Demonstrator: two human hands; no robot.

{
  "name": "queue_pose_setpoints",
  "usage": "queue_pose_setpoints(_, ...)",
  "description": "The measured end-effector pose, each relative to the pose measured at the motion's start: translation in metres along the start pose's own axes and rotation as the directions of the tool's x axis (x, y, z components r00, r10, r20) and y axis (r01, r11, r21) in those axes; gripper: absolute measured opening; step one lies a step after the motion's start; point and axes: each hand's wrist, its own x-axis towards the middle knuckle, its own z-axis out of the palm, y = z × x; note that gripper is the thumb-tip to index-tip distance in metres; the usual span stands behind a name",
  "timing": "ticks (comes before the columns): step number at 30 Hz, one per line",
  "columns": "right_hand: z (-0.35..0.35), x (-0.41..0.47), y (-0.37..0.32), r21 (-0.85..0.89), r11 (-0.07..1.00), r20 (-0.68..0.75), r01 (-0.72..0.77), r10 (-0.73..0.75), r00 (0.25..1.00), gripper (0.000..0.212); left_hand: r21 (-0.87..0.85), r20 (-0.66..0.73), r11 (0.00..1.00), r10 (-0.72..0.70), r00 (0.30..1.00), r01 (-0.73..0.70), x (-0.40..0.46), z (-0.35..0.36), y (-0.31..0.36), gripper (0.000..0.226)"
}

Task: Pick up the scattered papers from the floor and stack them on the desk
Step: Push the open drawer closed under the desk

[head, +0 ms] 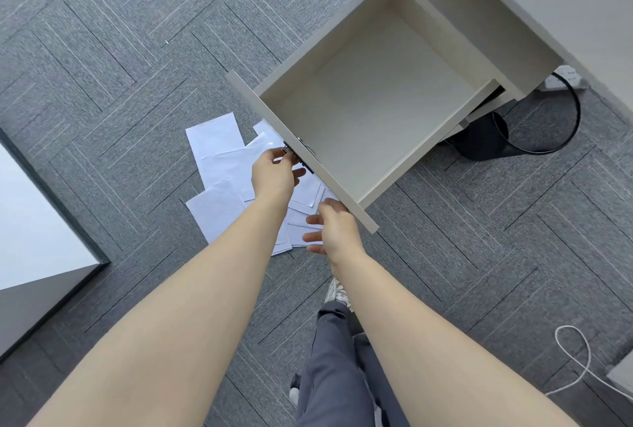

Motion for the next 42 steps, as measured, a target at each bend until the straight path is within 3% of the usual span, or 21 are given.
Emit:
queue_pose_setpoints(10,-0.027,0.014,-0.028,0.062,0.998,-0.054,0.022,-0.019,0.998,0.023,-0.016,0.008,1.000,0.015,1.000,-0.015,0.003,0.036,0.016,0.019)
queue_pose_setpoints(26,-0.084,0.043,-0.086,0.072,0.997,-0.039,0.038,-0.036,0.999,0.037,-0.012,0.031,0.999,0.039,0.999,-0.039,0.017,0.110,0.048,0.020)
queue_pose_setpoints(31,-0.099,0.048,-0.103,0.080,0.996,-0.035,0.044,-0.042,0.999,0.030,0.011,0.027,0.998,0.066,0.997,-0.066,0.021,0.132,0.058,0.010)
queue_pose_setpoints(42,-0.129,0.074,-0.133,0.100,0.989,-0.089,0.106,-0.097,0.991,0.031,0.023,0.025,0.990,0.138,0.990,-0.139,0.026,0.179,0.077,0.020)
